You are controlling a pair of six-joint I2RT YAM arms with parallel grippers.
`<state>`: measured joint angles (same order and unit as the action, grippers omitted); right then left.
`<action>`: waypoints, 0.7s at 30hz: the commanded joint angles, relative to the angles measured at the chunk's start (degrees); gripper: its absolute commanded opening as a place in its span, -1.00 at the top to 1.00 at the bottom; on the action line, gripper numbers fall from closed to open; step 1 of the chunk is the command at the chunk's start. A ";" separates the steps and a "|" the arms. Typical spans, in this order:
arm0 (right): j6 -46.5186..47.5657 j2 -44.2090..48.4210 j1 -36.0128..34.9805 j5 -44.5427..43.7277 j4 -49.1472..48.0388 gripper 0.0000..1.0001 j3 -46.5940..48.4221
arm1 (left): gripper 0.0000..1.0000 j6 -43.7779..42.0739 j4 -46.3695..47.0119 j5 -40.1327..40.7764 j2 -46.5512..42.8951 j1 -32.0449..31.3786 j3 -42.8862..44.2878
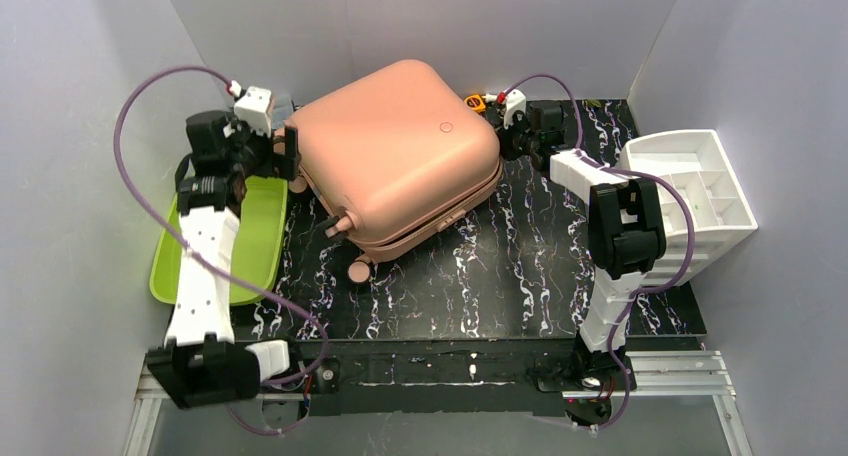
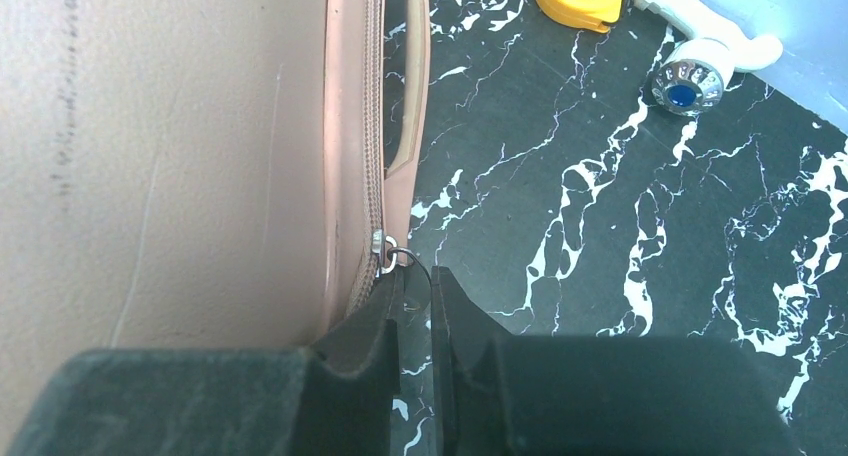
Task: Open, take out, and arrange the luggage
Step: Unzip the zipper of the luggage.
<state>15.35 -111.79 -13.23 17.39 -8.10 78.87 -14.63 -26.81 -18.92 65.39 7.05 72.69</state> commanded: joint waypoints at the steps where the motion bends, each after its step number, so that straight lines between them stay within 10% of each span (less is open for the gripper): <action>1: -1.46 -0.55 0.05 0.35 -2.96 0.83 1.57 | -0.97 5.56 7.91 5.00 12.40 0.97 8.63; 21: 5.20 -0.38 1.30 5.90 -3.43 0.85 -0.57 | -0.97 28.36 7.48 -35.87 72.18 -1.89 66.30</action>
<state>18.63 -111.79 -12.71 20.29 -10.46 77.71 9.91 -17.19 -43.09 135.26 7.42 133.29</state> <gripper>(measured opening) 0.192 0.983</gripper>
